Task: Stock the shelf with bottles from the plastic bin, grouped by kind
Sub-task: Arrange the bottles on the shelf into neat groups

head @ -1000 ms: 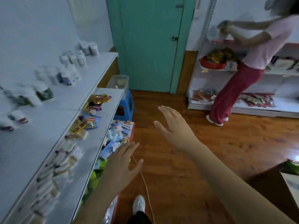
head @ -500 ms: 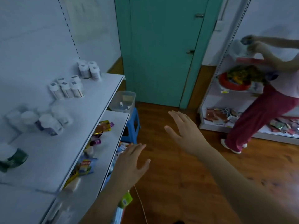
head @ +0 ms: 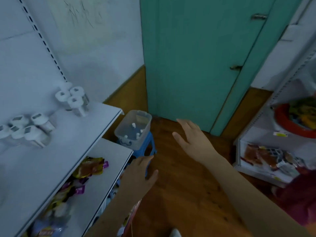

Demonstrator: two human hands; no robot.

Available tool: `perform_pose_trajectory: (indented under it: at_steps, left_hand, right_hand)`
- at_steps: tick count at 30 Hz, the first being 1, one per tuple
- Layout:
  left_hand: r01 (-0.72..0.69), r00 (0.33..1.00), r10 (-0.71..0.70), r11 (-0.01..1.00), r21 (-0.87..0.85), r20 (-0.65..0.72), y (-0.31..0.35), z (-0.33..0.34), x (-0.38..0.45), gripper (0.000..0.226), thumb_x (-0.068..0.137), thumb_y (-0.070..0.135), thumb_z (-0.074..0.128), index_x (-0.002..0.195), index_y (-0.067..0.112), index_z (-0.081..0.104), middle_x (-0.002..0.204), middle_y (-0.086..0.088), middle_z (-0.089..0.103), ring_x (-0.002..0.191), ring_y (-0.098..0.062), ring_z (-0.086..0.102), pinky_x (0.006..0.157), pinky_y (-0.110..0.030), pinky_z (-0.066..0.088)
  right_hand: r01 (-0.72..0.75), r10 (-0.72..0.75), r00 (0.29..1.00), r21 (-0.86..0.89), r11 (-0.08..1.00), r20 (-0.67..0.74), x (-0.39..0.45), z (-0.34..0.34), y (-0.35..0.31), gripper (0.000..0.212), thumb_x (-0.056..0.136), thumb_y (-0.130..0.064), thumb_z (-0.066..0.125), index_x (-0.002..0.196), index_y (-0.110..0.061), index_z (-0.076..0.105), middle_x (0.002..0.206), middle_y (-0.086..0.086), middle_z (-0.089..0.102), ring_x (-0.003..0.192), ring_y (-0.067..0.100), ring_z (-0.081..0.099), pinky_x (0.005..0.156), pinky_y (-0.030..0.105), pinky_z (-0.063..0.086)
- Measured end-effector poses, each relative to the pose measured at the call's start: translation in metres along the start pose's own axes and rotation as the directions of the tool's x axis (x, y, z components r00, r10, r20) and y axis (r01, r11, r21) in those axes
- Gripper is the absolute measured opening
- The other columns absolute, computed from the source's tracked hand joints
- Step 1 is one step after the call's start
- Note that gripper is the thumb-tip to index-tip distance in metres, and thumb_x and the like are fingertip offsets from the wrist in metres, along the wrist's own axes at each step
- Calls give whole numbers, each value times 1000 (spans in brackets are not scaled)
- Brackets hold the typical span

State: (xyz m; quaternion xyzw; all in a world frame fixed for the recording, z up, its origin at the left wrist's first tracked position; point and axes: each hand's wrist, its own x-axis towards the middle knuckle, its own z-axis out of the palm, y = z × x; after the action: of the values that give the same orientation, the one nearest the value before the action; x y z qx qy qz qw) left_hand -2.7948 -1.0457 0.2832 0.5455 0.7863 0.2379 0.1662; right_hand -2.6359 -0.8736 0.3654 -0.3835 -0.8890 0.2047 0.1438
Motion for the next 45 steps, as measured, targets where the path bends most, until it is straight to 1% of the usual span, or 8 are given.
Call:
perform_pose_trajectory:
  at_steps: [7, 16, 26, 30, 32, 35, 39, 45]
  left_hand:
    - [176, 983, -177, 984, -33, -44, -2, 19, 111, 58, 90, 54, 51, 141, 26, 46, 129, 9, 53, 115, -6, 49, 94, -19, 39]
    - [321, 944, -329, 932, -170, -19, -79, 38, 265, 48, 97, 38, 56, 142, 25, 43, 135, 7, 47, 116, -1, 42, 90, -15, 39]
    - [554, 818, -575, 777, -298, 20, -130, 50, 369, 40, 96, 26, 60, 134, 15, 52, 131, -3, 51, 119, -18, 52, 99, -34, 47]
    - [670, 718, -695, 676, -307, 36, -156, 70, 396, 42, 95, 31, 59, 133, 14, 54, 127, -4, 54, 114, -23, 57, 95, -37, 47]
    - [743, 626, -778, 577, -340, 48, -180, 93, 406, 47, 91, 44, 53, 129, 17, 57, 122, -3, 59, 108, -24, 62, 90, -38, 51]
    - [809, 463, -884, 397, -433, 54, -207, 140, 414, 60, 79, 57, 43, 120, 17, 64, 110, -6, 66, 100, -26, 65, 86, -44, 53]
    - [862, 292, -952, 221, -457, 89, -201, 138, 457, 46, 85, 33, 63, 124, 9, 63, 115, -14, 66, 103, -30, 65, 89, -38, 52]
    - [832, 221, -975, 182, -523, 11, -263, 181, 511, 27, 88, 16, 63, 115, 14, 66, 107, -5, 65, 97, -21, 65, 85, -32, 51]
  right_hand:
    - [59, -62, 996, 47, 997, 64, 148, 5, 61, 57, 102, -44, 44, 151, -18, 33, 151, 1, 39, 140, 19, 34, 115, 32, 27]
    - [139, -144, 962, 40, 990, 231, 336, 66, 88, 54, 101, -42, 46, 149, -19, 36, 148, 1, 42, 135, 19, 40, 111, 34, 35]
    - [204, -188, 889, 7, 979, 418, 488, 117, 98, 53, 99, -36, 51, 147, -16, 40, 145, 4, 45, 132, 20, 43, 108, 33, 37]
    - [218, -175, 765, 6, 976, 620, 544, 194, 127, 44, 93, -44, 46, 128, -18, 55, 122, 3, 59, 113, 22, 56, 95, 40, 49]
    - [212, -151, 691, 1, 977, 707, 573, 244, 147, 57, 86, -54, 38, 119, -12, 59, 114, 9, 62, 105, 29, 60, 87, 48, 52]
    - [303, -117, 539, -62, 951, 834, 596, 271, 133, 54, 94, -36, 49, 138, -6, 48, 137, 18, 50, 126, 36, 48, 106, 47, 41]
    - [412, -101, 371, -67, 909, 923, 623, 333, 153, 52, 98, -26, 52, 145, -9, 38, 144, 15, 43, 132, 33, 43, 108, 40, 37]
    - [484, -67, 245, -62, 873, 967, 637, 446, 186, 47, 98, -29, 53, 138, -6, 43, 127, 14, 53, 118, 30, 54, 98, 38, 46]
